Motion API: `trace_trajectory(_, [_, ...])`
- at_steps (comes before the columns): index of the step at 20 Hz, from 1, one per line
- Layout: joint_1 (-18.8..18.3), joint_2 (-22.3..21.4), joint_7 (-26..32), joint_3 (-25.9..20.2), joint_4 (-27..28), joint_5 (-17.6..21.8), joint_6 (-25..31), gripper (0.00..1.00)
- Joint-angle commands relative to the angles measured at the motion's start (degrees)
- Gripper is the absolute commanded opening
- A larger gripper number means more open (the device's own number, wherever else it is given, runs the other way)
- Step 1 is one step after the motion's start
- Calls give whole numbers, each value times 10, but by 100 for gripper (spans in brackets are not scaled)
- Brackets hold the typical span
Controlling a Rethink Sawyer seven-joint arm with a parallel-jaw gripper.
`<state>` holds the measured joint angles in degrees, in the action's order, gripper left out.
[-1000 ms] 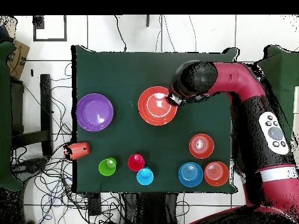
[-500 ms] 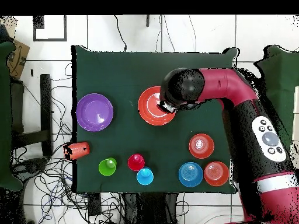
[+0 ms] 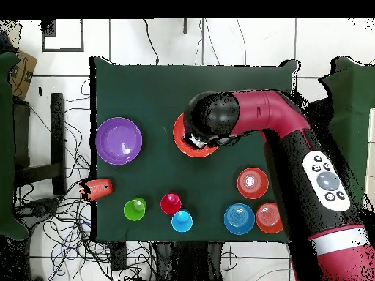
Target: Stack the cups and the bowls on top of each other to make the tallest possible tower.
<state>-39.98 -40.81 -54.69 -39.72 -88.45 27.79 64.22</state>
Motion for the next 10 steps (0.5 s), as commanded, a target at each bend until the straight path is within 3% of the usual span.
trace_trajectory(1, [25, -5, -132, 49, -66, -12, -61, 100])
trace_trajectory(10, [23, 23, -120, 51, -60, -14, -69, 100])
